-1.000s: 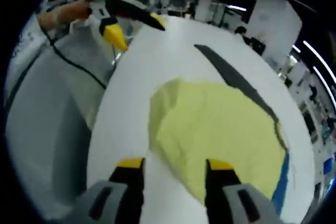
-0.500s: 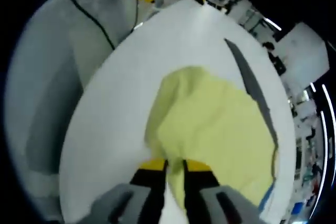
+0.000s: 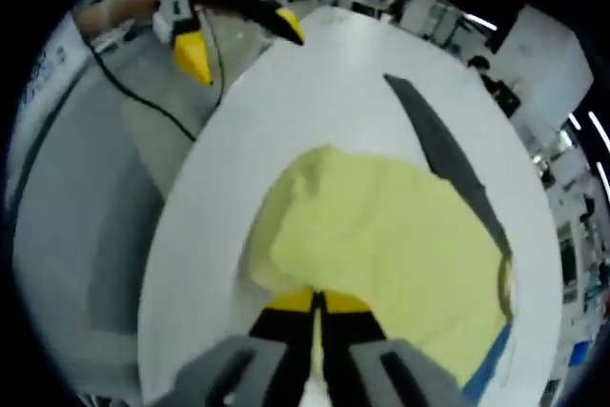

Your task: Fold the garment on the visible template until the final outline fits inside the template.

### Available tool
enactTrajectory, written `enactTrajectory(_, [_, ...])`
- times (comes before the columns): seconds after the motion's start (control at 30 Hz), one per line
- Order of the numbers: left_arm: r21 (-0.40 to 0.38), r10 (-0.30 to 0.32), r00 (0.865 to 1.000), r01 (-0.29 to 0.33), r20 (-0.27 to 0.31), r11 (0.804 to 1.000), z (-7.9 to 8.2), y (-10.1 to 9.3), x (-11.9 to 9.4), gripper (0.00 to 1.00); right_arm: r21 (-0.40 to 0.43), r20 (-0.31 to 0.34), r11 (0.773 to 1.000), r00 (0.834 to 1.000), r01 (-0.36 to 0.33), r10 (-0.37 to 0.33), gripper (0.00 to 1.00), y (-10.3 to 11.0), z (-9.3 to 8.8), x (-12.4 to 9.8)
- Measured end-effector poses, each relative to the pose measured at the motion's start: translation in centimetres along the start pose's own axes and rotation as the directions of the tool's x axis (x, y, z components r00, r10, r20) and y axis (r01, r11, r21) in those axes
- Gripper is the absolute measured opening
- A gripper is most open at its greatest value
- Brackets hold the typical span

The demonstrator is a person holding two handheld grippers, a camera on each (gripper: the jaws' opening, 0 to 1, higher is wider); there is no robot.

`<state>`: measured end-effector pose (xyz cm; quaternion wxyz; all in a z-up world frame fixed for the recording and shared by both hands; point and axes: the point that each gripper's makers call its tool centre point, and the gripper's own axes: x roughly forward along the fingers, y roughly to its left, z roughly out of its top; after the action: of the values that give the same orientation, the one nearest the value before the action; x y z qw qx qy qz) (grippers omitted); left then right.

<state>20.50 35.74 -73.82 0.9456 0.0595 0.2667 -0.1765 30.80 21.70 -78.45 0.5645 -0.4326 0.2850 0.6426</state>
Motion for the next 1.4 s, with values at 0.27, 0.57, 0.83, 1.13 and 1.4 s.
enactTrajectory(0.27, [-0.022, -0.004, 1.000, 0.004, -0.008, 1.000, -0.4, 0.1, 0.0, 0.60, 0.079, 0.022, 0.997, 1.000, -0.016, 0.015, 0.00, -5.1, 1.8, -2.1])
enactTrajectory(0.57, [-0.043, -0.005, 1.000, 0.004, -0.026, 0.999, -1.1, 0.4, 0.3, 0.59, 0.119, 0.012, 0.992, 0.999, 0.050, -0.051, 0.00, -11.5, 2.2, -2.2])
enactTrajectory(0.83, [-0.060, -0.014, 0.999, 0.012, -0.041, 0.998, -1.4, 0.4, 0.8, 0.59, 0.132, -0.023, 0.987, 0.995, 0.096, -0.094, 0.00, -15.5, 1.3, -1.2])
enactTrajectory(1.13, [-0.073, -0.036, 0.998, 0.031, -0.059, 0.997, -1.8, -0.2, 1.5, 0.57, 0.148, -0.080, 0.979, 0.988, 0.140, -0.130, 0.00, -18.9, -0.9, 0.8])
enactTrajectory(1.4, [-0.099, -0.044, 0.996, 0.036, -0.080, 0.994, -2.4, -0.2, 1.8, 0.55, 0.174, -0.114, 0.971, 0.982, 0.166, -0.148, 0.00, -21.0, -2.9, 2.8])
